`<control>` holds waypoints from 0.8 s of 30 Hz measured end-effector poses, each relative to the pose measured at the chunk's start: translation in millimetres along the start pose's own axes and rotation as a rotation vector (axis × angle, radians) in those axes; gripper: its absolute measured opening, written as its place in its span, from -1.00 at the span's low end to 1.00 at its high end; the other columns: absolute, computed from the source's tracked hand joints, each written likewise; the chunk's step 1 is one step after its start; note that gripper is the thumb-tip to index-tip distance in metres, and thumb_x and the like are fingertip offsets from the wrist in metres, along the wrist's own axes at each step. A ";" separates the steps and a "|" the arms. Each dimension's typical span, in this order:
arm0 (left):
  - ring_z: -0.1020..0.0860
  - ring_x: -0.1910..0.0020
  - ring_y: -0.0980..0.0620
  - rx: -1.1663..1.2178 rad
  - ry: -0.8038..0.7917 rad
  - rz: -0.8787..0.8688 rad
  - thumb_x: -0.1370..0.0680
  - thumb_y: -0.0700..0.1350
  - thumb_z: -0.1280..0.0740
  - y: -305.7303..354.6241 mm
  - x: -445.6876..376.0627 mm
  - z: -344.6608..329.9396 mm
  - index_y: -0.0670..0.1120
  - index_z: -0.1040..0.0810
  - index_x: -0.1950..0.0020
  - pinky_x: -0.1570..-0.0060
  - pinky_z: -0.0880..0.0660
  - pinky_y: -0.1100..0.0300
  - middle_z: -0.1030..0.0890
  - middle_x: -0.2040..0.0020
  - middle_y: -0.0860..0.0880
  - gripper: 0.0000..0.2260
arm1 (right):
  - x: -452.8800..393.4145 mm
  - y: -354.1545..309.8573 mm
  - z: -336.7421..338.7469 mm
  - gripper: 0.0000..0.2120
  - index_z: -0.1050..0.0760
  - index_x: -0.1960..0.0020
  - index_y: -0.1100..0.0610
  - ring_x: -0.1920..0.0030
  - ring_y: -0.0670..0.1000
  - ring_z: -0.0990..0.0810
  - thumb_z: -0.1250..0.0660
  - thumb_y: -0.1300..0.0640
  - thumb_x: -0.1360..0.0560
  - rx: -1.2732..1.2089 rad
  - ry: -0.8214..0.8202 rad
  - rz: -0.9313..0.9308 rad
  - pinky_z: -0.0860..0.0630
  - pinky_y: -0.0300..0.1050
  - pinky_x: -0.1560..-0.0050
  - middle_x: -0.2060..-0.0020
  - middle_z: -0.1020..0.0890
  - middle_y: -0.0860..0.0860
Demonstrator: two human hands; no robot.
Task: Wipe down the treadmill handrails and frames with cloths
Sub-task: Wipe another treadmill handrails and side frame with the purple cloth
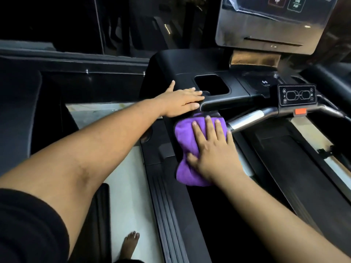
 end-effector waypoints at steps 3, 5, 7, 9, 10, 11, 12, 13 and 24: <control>0.01 -0.65 0.15 -0.005 0.010 -0.058 -0.72 0.18 -0.04 -20.6 -5.2 -0.4 0.19 -0.17 -0.64 -0.47 0.28 -0.46 -0.10 -0.67 0.17 -0.53 | 32.9 -4.3 -10.4 -0.12 -0.14 -0.65 0.03 -0.61 0.33 -0.10 -0.19 -0.32 -0.42 0.058 0.091 0.040 -0.22 0.44 -0.47 -0.64 -0.11 0.23; 0.03 -0.65 0.15 -0.002 0.025 -0.063 -0.72 0.19 -0.04 -31.3 -8.9 2.0 0.17 -0.16 -0.65 -0.48 0.27 -0.47 -0.08 -0.68 0.15 -0.52 | 15.8 -10.4 -9.1 -0.11 -0.13 -0.65 0.03 -0.62 0.35 -0.06 -0.25 -0.31 -0.43 0.123 0.070 0.030 -0.14 0.48 -0.48 -0.64 -0.07 0.25; 0.04 -0.65 0.14 0.006 0.029 -0.054 -0.72 0.19 -0.03 -39.0 -18.2 6.0 0.14 -0.15 -0.66 -0.48 0.24 -0.48 -0.07 -0.68 0.14 -0.51 | -25.3 -32.3 -2.4 -0.13 0.06 -0.68 0.01 -0.63 0.36 0.13 -0.18 -0.32 -0.53 0.186 0.041 0.039 0.06 0.50 -0.50 -0.65 0.12 0.24; 0.03 -0.66 0.13 0.008 0.034 -0.041 -0.73 0.18 -0.02 -45.6 -24.5 9.7 0.12 -0.16 -0.66 -0.48 0.23 -0.48 -0.08 -0.68 0.15 -0.51 | -64.7 -59.2 -0.4 -0.22 0.23 -0.68 0.05 -0.60 0.38 0.28 -0.04 -0.25 -0.64 0.315 -0.029 0.055 0.16 0.51 -0.48 -0.63 0.27 0.24; 0.03 -0.65 0.13 0.009 0.040 -0.043 -0.73 0.17 -0.01 -48.4 -26.0 10.6 0.12 -0.16 -0.66 -0.49 0.23 -0.48 -0.09 -0.67 0.15 -0.52 | -74.6 -68.3 -1.7 -0.26 0.28 -0.67 0.08 -0.59 0.38 0.33 0.02 -0.20 -0.67 0.386 -0.056 0.075 0.17 0.52 -0.48 -0.62 0.31 0.24; 0.03 -0.65 0.14 0.008 0.041 -0.051 -0.73 0.17 -0.01 -53.5 -27.1 11.3 0.12 -0.16 -0.66 -0.49 0.24 -0.47 -0.10 -0.67 0.15 -0.52 | -78.5 -72.6 -4.9 -0.28 0.29 -0.67 0.08 -0.59 0.37 0.35 0.04 -0.18 -0.68 0.416 -0.068 0.106 0.19 0.51 -0.48 -0.61 0.33 0.23; 0.03 -0.65 0.15 0.003 0.041 -0.061 -0.73 0.18 0.00 -57.3 -26.6 10.2 0.12 -0.16 -0.66 -0.49 0.26 -0.46 -0.10 -0.67 0.16 -0.51 | -73.0 -69.9 -8.2 -0.27 0.25 -0.67 0.07 -0.60 0.33 0.34 0.01 -0.20 -0.67 0.407 -0.071 0.127 0.20 0.50 -0.49 -0.62 0.31 0.20; 0.03 -0.65 0.16 0.005 0.044 -0.068 -0.73 0.18 0.00 -63.8 -25.4 8.2 0.13 -0.15 -0.66 -0.49 0.27 -0.44 -0.09 -0.67 0.17 -0.51 | -63.6 -62.3 -8.7 -0.23 0.17 -0.69 0.03 -0.63 0.29 0.29 -0.07 -0.24 -0.63 0.361 -0.062 0.129 0.19 0.49 -0.50 -0.64 0.26 0.17; -0.02 -0.64 0.18 0.156 0.134 -0.022 -0.73 0.17 -0.01 -94.9 -44.2 23.1 0.14 -0.12 -0.66 -0.52 0.28 -0.37 -0.13 -0.66 0.17 -0.52 | -164.4 -11.9 28.1 -0.09 0.22 -0.67 -0.12 -0.65 0.18 0.24 -0.14 -0.40 -0.51 -0.131 -0.043 -0.137 0.12 0.49 -0.53 -0.67 0.18 0.07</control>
Point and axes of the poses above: each hand's wrist, its own x-axis away from the middle knuckle, its own z-axis out of the back of the hand, y = z × x, the point moved 5 cm from there along -x, towards the middle knuckle
